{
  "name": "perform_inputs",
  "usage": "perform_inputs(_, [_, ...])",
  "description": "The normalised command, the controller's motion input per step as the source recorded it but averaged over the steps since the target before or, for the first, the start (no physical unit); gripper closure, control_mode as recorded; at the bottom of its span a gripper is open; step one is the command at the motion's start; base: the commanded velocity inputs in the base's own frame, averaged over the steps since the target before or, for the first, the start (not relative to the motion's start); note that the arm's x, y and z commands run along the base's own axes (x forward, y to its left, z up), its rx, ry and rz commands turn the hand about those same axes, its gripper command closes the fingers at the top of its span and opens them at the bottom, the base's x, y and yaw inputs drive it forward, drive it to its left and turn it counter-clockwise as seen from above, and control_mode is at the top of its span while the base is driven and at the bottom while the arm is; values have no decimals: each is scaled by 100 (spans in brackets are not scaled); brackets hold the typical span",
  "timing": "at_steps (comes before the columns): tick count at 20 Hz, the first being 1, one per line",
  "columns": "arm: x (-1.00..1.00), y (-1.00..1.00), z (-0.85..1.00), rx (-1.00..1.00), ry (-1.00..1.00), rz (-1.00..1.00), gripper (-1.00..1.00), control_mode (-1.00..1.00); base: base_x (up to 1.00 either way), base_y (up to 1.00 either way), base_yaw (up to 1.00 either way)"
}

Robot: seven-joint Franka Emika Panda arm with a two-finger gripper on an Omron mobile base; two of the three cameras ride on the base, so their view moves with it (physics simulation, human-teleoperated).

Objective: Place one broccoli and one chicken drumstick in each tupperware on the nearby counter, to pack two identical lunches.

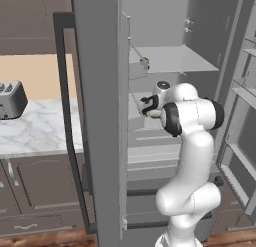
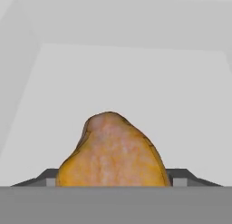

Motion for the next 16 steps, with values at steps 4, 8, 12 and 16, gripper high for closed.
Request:
perform_inputs(4, [-99, -18, 41, 0, 0, 0, 100, -100, 0, 0, 0])
perform_inputs(8, [-100, -3, 39, -1, -3, 0, 100, -100, 0, 0, 0])
perform_inputs(12, [-100, 0, 35, -1, -2, 0, 100, -100, 0, 0, 0])
perform_inputs(16, [-100, 0, 37, -1, -4, 0, 100, -100, 0, 0, 0])
